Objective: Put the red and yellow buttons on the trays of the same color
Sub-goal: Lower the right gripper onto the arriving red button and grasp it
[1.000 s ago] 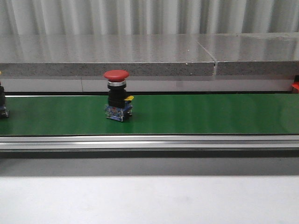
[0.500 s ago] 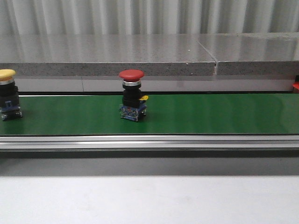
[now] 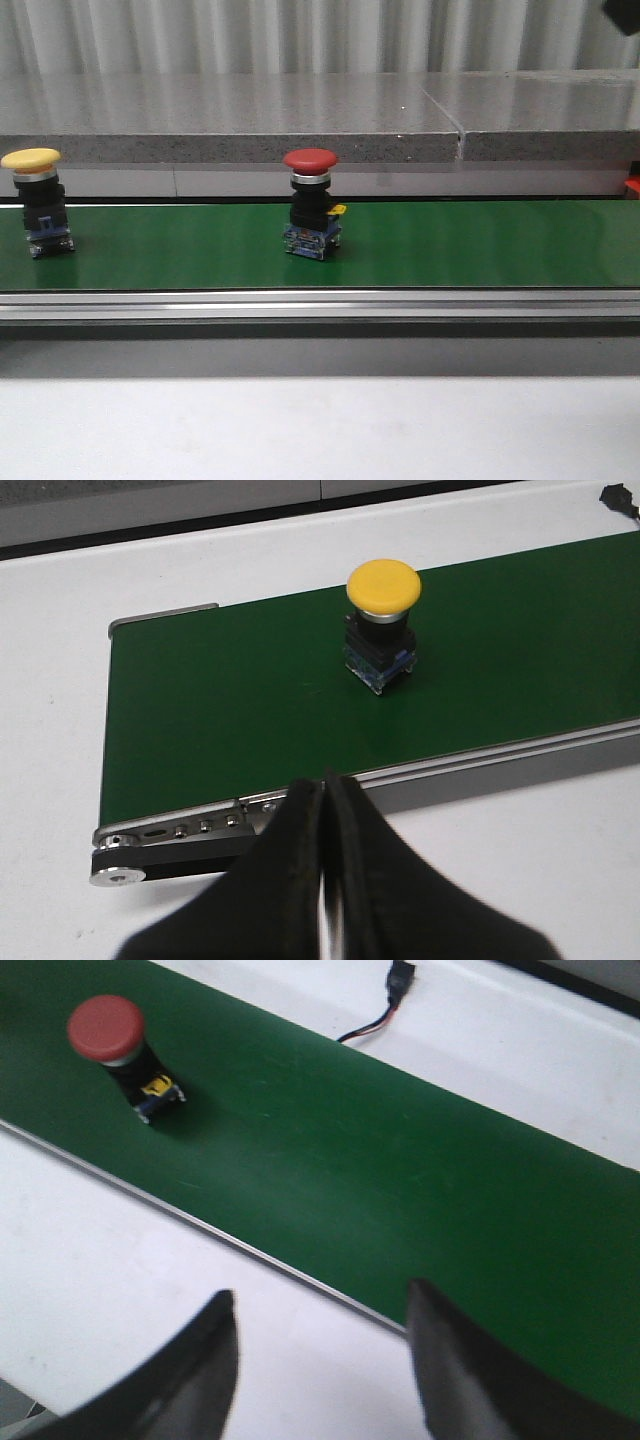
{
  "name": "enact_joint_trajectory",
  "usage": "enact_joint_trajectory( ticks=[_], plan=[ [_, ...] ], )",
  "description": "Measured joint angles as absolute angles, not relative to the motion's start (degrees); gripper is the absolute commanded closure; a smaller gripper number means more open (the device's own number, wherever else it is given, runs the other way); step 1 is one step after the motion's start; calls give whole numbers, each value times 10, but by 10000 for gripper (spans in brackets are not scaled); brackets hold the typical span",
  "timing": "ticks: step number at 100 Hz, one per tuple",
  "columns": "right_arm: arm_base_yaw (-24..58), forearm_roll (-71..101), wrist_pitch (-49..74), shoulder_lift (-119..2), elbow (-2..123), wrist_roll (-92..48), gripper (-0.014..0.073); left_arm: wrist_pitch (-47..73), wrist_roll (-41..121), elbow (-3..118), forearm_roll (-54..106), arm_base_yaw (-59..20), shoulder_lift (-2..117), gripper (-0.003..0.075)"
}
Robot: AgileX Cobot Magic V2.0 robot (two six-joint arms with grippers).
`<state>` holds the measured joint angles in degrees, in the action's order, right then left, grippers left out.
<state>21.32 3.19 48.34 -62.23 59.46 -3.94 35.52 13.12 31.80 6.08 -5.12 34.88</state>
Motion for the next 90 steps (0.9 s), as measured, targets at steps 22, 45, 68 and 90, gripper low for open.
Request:
enact_joint_trajectory(
  ticks=[22, 45, 68, 90],
  plan=[
    [236, 59, 525, -721, 672, -40, -39, 355, 131, 318, 61, -51, 349, 741],
    [266, 71, 592, -818, 750, -59, -39, 355, 131, 318, 61, -51, 349, 741],
    [278, 94, 616, -909, 807, -92, -39, 355, 131, 318, 61, -51, 349, 741],
    [279, 95, 609, -980, 841, -113, -39, 355, 131, 318, 61, -51, 349, 741]
  ],
)
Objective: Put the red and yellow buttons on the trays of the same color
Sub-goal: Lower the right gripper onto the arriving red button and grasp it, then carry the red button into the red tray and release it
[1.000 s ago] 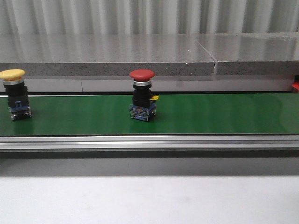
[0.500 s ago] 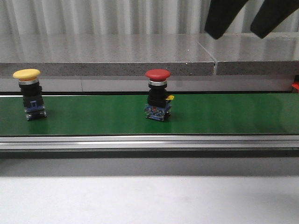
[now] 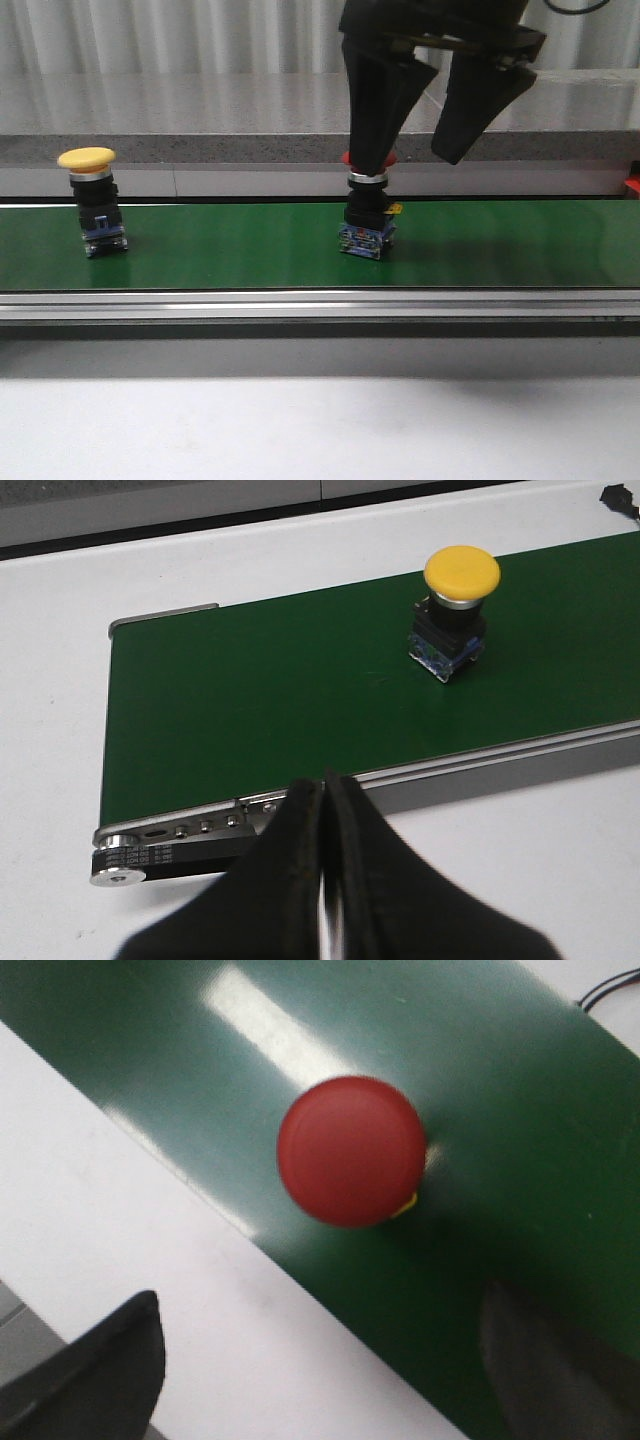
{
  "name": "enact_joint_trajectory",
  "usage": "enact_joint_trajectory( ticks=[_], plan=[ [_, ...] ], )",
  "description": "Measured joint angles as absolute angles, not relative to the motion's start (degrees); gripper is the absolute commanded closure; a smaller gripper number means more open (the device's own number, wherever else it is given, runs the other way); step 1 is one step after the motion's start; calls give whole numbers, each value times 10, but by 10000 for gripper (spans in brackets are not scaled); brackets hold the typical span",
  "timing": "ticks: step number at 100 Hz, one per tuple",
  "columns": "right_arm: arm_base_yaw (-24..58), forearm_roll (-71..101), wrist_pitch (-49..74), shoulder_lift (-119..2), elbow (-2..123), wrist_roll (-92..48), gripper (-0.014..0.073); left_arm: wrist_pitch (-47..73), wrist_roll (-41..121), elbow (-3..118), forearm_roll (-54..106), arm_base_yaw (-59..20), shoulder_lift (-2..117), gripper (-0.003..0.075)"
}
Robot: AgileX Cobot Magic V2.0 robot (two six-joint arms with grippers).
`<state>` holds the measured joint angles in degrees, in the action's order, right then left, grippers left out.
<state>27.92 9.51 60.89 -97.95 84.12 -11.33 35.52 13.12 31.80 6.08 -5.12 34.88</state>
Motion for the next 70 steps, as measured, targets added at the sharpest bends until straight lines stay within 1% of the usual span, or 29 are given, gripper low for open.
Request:
enact_joint_trajectory(
  ticks=[10, 17, 24, 36, 43, 50, 70],
  plan=[
    [279, 95, 584, -999, 845, -117, -34, 355, 131, 318, 61, -51, 349, 741],
    [279, 92, 567, -1010, 845, -119, 6, 355, 131, 318, 61, -51, 349, 741],
    [279, 86, 556, -1018, 845, -119, 90, 355, 131, 318, 61, -51, 349, 741],
    [279, 81, 543, -1024, 845, -119, 298, 355, 131, 318, 61, -51, 349, 741],
    [279, 80, 533, -1024, 845, -119, 375, 355, 131, 318, 61, -51, 349, 741],
    [279, 79, 529, -1024, 845, -119, 403, 355, 131, 318, 61, -51, 349, 741],
    [275, 79, 519, -1010, 845, -109, 402, 355, 131, 318, 61, -51, 349, 741]
  ],
)
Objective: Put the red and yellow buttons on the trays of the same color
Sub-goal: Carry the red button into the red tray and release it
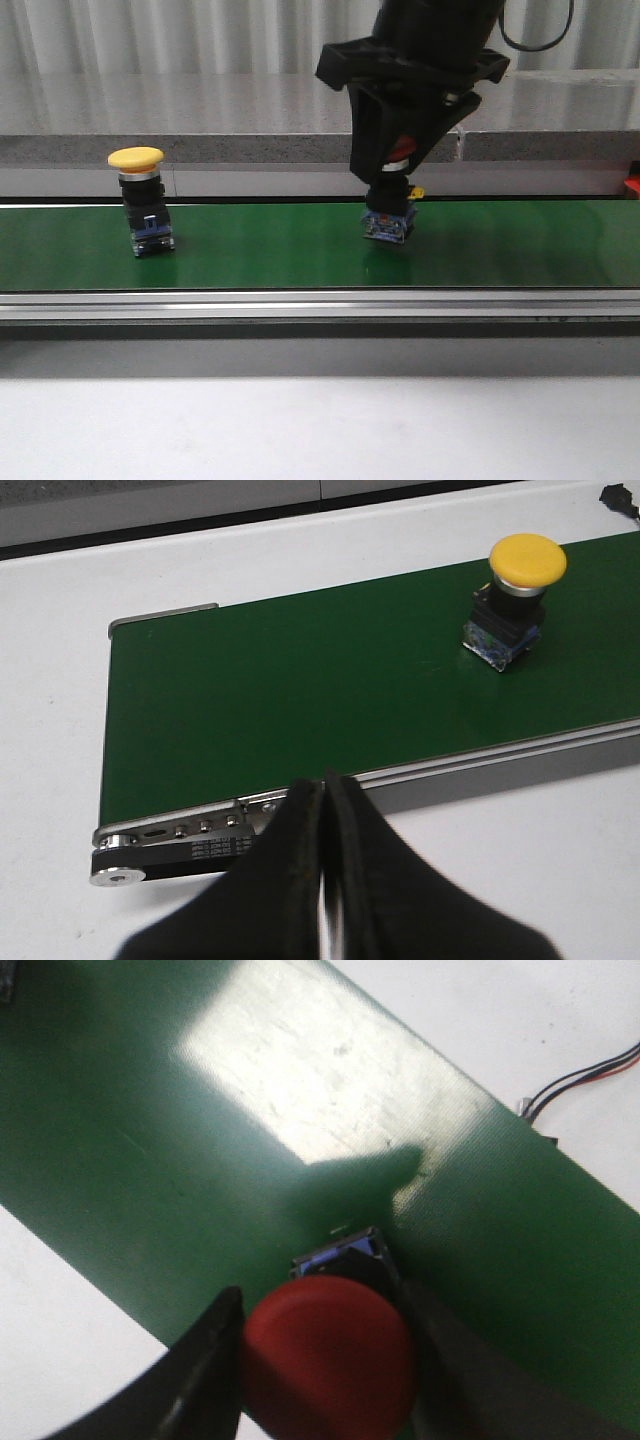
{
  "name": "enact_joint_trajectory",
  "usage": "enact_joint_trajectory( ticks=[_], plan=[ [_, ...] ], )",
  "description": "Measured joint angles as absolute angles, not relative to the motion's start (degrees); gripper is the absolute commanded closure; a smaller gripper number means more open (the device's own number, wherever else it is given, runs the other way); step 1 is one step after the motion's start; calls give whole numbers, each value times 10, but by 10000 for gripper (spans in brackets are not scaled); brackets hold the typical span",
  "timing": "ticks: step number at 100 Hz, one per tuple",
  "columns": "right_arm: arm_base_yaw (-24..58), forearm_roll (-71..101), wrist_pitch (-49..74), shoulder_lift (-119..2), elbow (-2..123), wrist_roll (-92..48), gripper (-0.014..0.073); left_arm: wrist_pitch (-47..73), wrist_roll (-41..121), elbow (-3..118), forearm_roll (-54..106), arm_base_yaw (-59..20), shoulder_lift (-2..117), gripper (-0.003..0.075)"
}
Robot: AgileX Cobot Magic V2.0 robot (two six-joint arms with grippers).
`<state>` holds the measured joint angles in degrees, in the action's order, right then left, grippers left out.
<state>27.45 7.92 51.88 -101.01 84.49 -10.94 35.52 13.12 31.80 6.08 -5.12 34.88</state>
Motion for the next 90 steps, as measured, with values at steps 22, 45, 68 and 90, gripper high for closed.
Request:
enact_joint_trajectory(
  ticks=[22, 45, 68, 90],
  plan=[
    [225, 79, 519, -953, 841, -63, 402, 355, 131, 318, 61, -51, 349, 741],
    [126, 79, 524, -903, 821, -37, 402, 355, 131, 318, 61, -51, 349, 741],
    [6, 79, 527, -892, 796, -33, 402, 355, 131, 318, 61, -51, 349, 741],
    [-105, 79, 516, -892, 789, -16, 402, 355, 131, 318, 61, -51, 349, 741]
  ],
)
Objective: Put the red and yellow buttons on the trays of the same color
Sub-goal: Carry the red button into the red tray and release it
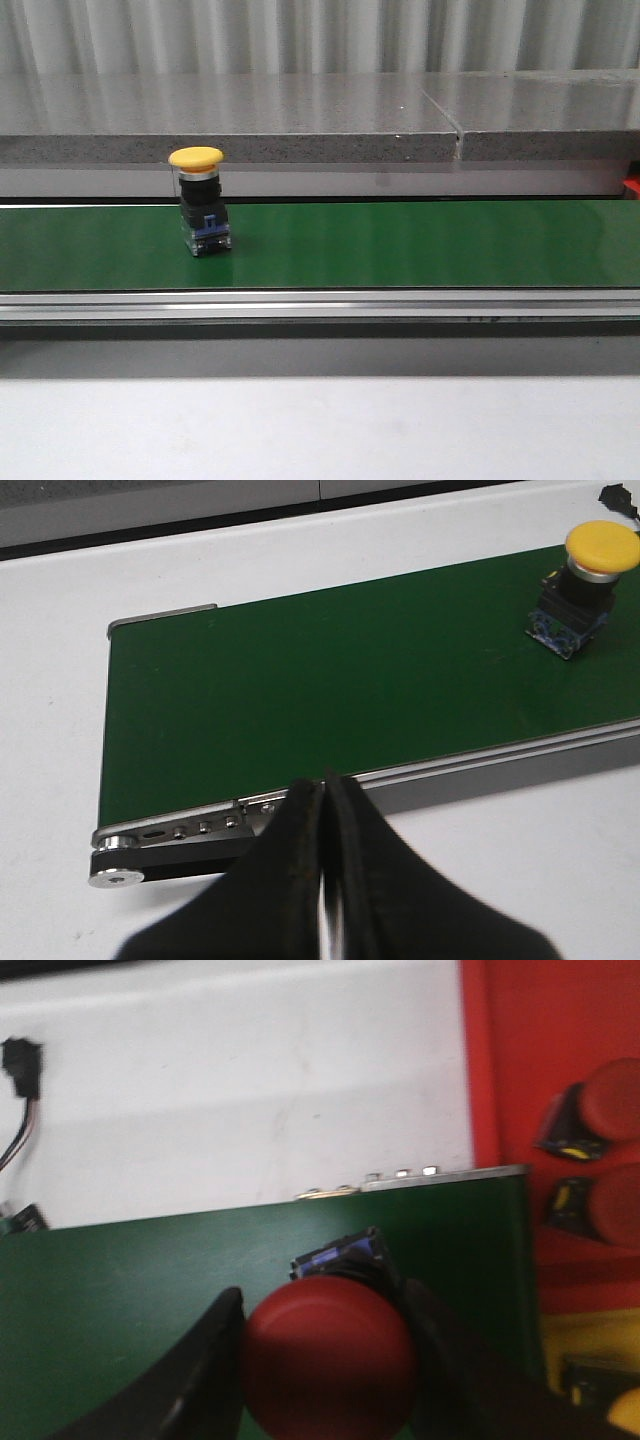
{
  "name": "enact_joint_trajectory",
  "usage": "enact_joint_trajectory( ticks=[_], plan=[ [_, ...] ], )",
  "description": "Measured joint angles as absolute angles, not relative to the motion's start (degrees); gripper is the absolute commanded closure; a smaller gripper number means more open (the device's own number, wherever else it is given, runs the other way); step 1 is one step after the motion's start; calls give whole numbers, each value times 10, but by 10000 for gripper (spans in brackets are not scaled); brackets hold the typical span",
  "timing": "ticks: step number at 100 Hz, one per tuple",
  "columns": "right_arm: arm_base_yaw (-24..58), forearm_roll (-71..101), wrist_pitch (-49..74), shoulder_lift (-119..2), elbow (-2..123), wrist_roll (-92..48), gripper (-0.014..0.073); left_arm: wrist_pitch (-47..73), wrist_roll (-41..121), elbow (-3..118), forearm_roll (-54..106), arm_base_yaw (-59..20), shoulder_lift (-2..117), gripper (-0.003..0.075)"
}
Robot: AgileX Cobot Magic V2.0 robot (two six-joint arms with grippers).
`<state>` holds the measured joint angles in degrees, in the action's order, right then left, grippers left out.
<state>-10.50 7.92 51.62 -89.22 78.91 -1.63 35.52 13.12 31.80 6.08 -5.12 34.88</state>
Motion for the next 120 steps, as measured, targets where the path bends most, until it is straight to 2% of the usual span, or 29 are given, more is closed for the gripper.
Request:
enact_joint_trajectory(
  ticks=[28, 49, 120],
  plan=[
    [-229, 79, 492, -894, 785, 23, 402, 355, 131, 318, 61, -51, 349, 741],
    [-291, 79, 472, -920, 783, 40, 402, 355, 131, 318, 61, -51, 349, 741],
    [-303, 79, 385, -1043, 783, 41, 402, 355, 131, 318, 61, -51, 349, 741]
  ],
)
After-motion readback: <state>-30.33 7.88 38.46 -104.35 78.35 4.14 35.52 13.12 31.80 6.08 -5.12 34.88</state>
